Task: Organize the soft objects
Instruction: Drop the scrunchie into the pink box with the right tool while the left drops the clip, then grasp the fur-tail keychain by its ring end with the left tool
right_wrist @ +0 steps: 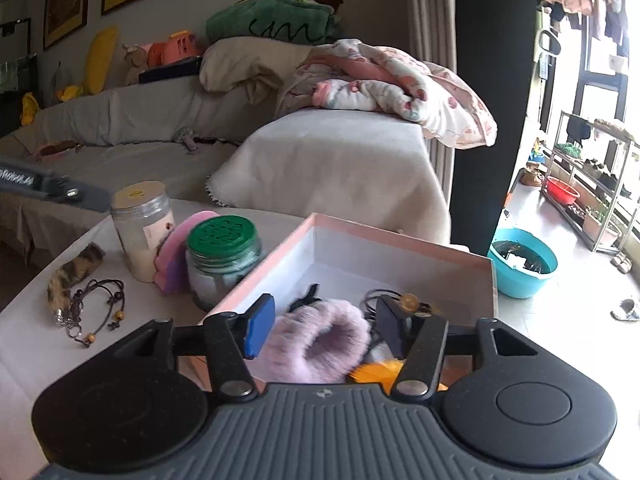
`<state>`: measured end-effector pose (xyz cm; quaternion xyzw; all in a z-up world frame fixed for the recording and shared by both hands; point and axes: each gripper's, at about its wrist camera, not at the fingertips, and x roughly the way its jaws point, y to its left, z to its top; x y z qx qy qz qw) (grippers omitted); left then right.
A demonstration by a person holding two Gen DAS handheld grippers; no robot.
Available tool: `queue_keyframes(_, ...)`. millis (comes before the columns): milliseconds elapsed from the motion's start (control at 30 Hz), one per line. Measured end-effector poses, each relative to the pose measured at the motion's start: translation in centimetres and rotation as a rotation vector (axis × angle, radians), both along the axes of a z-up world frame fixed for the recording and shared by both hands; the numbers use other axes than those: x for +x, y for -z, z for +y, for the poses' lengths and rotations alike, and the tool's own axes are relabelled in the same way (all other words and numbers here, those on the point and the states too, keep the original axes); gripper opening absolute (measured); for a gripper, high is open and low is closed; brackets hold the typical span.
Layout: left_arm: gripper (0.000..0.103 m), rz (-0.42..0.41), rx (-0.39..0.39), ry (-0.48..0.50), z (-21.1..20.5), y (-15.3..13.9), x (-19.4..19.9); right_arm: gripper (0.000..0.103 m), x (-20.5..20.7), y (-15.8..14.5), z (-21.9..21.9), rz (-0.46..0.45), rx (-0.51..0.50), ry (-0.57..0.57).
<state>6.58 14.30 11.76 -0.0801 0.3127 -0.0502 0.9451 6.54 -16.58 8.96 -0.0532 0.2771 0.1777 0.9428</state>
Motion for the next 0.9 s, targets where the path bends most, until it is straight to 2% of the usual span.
queue_keyframes(100,0.033,0.026,-0.024,-0.085,3.3,1.1,-1.0,0.06,0.0,-0.5,2.0,0.007,0.002,-0.018)
queue_keyframes(200,0.033,0.056,-0.06,-0.129,5.4,2.4,-2.0,0.06,-0.4,-1.1,4.0,-0.011,-0.003,-0.051)
queue_keyframes(367,0.033,0.118,-0.08,-0.177,6.8,4.9,-2.9,0.062,-1.7,-1.3,7.3,-0.087,-0.027,-0.107)
queue_keyframes(533,0.033,0.167,-0.138,-0.198,7.1,6.8,-3.3,0.063,-3.1,-0.8,10.2,-0.092,-0.08,-0.214)
queue_keyframes(733,0.033,0.186,-0.217,-0.24,7.9,8.6,-3.4,0.063,-4.1,2.4,12.5,0.005,-0.128,-0.281)
queue_keyframes(900,0.033,0.19,-0.206,-0.24,7.1,9.2,-2.2,0.063,-4.9,5.4,13.1,0.102,-0.145,-0.292)
